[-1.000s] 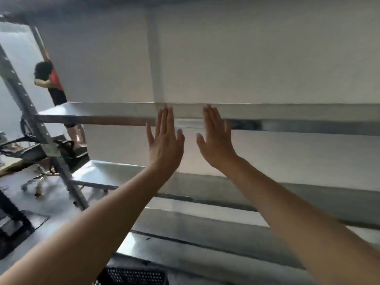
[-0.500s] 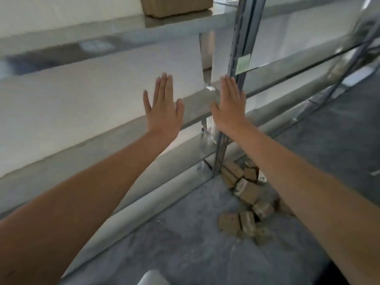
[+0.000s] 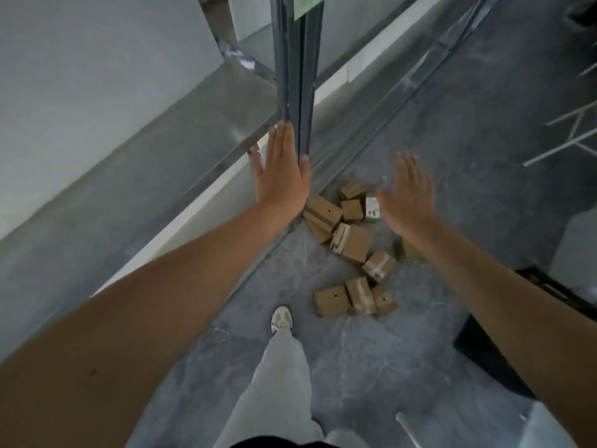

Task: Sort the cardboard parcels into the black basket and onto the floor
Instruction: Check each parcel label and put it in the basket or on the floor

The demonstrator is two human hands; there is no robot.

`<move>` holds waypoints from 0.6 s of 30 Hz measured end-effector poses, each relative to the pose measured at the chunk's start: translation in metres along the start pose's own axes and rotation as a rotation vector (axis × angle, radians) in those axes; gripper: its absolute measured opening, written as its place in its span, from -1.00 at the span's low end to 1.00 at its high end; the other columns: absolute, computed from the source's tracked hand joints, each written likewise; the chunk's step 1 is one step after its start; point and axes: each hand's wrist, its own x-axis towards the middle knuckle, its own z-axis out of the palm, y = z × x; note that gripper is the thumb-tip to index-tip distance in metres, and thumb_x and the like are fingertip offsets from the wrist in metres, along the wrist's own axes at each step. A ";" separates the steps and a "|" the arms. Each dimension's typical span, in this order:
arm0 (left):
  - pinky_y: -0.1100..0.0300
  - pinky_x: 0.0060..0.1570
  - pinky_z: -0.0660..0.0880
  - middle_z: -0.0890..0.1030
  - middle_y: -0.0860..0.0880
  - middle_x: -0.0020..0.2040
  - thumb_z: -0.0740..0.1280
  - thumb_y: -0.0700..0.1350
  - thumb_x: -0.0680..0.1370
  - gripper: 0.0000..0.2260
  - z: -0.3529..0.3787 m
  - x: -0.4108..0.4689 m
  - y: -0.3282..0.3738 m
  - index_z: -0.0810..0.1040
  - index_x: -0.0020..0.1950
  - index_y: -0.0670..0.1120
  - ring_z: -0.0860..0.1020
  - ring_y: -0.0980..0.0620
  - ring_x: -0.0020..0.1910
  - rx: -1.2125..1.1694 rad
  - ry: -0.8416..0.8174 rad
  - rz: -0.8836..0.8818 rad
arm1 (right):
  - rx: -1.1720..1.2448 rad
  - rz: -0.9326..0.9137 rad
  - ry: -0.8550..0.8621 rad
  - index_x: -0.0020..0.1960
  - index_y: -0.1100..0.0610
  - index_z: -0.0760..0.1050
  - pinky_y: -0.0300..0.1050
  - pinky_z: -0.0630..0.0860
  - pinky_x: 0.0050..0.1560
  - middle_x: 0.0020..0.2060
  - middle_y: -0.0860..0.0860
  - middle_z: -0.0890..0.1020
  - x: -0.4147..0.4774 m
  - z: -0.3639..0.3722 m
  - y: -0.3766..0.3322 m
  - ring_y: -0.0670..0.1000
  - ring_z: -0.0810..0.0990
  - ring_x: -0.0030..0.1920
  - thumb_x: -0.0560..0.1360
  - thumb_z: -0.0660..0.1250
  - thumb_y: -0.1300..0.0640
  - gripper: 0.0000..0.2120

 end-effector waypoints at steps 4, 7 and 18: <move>-0.11 0.54 -0.15 -0.04 -0.03 0.62 -0.02 -0.01 0.69 -0.49 0.055 0.037 -0.023 -0.05 0.61 -0.11 -0.11 0.05 0.59 0.031 -0.153 0.040 | 0.083 0.121 -0.090 0.59 0.21 -0.01 0.11 -0.03 0.56 0.58 0.14 0.08 0.042 0.054 0.024 0.10 -0.02 0.58 0.63 0.15 0.12 -0.39; -0.09 0.52 -0.13 -0.02 -0.04 0.62 0.00 -0.03 0.69 -0.50 0.113 0.046 -0.046 -0.03 0.61 -0.11 -0.08 0.04 0.59 0.021 -0.251 0.004 | 0.136 0.206 -0.211 0.59 0.20 0.00 0.03 -0.05 0.53 0.58 0.14 0.07 0.052 0.111 0.037 0.10 0.00 0.58 0.63 0.15 0.14 -0.41; 0.04 0.40 0.22 0.34 -0.22 0.46 0.10 -0.19 0.65 -0.63 0.432 -0.074 -0.161 0.30 0.47 -0.20 0.31 -0.17 0.44 -0.031 -0.772 -0.571 | 0.139 0.240 -0.738 0.27 0.19 0.38 -0.10 0.37 0.02 0.22 0.16 0.43 0.032 0.432 0.172 0.19 0.46 0.25 0.63 0.14 0.19 -0.76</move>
